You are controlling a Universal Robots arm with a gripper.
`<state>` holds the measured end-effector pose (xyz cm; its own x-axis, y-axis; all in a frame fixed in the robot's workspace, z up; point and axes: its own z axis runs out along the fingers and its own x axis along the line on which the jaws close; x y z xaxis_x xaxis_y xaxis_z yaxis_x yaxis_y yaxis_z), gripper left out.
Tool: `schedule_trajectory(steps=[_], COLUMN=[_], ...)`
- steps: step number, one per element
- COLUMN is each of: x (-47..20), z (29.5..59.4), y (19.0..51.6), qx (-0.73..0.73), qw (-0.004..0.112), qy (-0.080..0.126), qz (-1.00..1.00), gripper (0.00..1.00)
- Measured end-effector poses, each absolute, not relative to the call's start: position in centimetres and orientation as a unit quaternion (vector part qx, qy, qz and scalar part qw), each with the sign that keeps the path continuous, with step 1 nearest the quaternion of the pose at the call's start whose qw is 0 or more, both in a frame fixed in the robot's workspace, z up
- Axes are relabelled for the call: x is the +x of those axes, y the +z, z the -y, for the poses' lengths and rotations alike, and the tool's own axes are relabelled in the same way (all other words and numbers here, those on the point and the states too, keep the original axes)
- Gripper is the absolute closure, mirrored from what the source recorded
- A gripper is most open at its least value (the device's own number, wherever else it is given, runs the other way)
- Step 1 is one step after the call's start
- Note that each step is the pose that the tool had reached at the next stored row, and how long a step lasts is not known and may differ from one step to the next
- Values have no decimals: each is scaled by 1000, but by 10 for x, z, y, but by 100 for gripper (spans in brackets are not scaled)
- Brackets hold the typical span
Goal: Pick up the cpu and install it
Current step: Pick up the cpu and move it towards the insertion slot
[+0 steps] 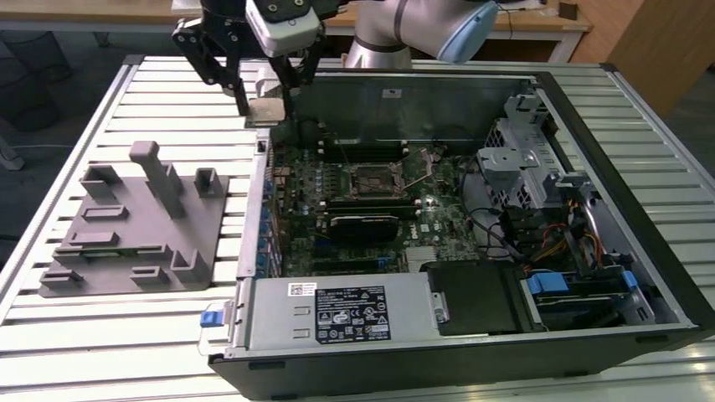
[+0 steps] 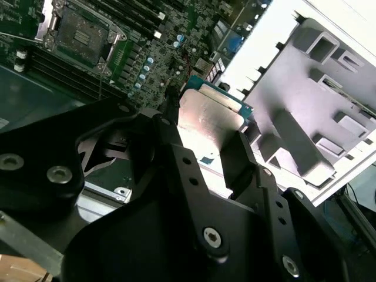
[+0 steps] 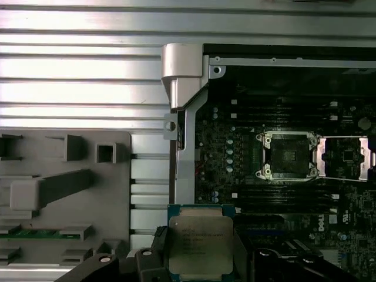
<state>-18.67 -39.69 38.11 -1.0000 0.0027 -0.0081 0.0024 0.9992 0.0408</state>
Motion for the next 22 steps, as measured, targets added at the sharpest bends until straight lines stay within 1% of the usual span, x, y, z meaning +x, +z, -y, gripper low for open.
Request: schedule_trajectory(steps=[14,22], x=[-158,-130], z=[396,395], y=[381,381], qx=[1,1], qw=[4,4], qy=[20,20], qz=[-1000,-1000], gripper=[47,47])
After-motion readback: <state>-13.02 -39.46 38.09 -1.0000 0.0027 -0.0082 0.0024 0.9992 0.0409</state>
